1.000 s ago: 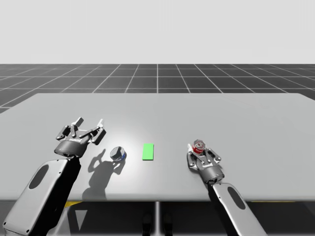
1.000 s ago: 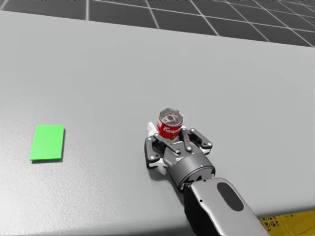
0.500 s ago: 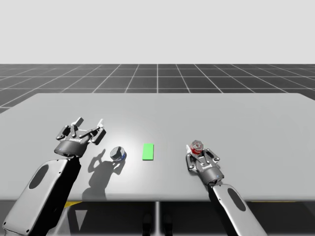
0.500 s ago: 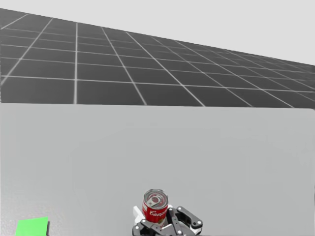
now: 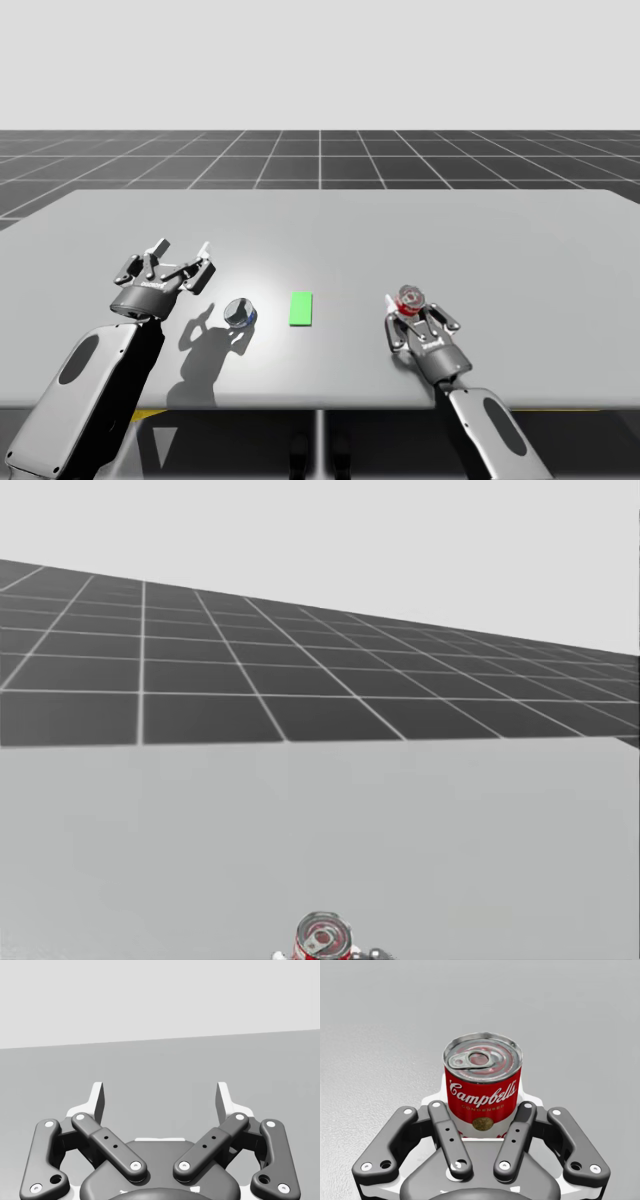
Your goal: Look at the card. If it is red, pick the object on the left. If it is green, pick the object on the right.
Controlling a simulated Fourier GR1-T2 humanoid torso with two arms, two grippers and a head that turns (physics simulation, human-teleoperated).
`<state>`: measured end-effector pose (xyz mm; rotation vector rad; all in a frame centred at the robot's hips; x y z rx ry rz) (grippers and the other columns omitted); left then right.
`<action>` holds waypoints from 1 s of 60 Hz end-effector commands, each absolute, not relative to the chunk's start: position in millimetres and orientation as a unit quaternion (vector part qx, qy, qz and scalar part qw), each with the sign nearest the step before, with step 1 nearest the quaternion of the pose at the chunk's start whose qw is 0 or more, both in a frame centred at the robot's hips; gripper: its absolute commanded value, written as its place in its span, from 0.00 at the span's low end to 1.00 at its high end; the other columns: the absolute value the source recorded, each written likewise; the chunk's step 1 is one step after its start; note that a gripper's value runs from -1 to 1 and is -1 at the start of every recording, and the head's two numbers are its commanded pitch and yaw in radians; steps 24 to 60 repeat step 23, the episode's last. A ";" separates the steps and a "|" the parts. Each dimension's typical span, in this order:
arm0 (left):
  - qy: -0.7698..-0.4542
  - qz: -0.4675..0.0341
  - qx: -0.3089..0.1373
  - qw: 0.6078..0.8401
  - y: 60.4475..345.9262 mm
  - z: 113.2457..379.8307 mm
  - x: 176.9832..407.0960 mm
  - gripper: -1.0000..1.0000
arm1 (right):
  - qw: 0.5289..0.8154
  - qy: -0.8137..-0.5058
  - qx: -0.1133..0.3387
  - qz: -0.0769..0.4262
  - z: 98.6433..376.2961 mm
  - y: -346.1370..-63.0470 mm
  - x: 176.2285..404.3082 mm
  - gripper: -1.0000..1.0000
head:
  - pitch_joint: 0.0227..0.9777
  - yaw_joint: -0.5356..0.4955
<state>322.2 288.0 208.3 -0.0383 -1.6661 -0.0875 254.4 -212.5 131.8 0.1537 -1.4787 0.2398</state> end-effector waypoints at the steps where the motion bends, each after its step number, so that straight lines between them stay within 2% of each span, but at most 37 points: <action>1: -0.740 -0.039 -0.017 0.672 288.4 208.1 322.3 0.00 | 0.680 -0.729 0.019 0.075 189.3 -223.0 274.0 1.00 | 0.39 0.16; 12: -0.740 -0.041 -0.014 0.672 286.9 205.9 322.3 0.00 | 0.634 -0.770 0.006 0.067 244.3 -226.9 280.5 1.00 | 0.39 0.16; 18: -0.740 -0.041 -0.013 0.671 287.0 205.7 322.1 0.00 | 0.597 -0.799 -0.003 0.070 283.0 -225.4 279.8 1.00 | 0.39 0.16; 23: -0.740 -0.042 -0.013 0.671 287.1 205.3 322.3 0.00 | 0.574 -0.816 -0.006 0.072 304.7 -222.3 276.7 1.00 | 0.39 0.16; 60: -0.740 -0.042 -0.013 0.671 287.1 205.3 322.3 0.00 | 0.574 -0.816 -0.006 0.072 304.7 -222.3 276.7 1.00 | 0.39 0.16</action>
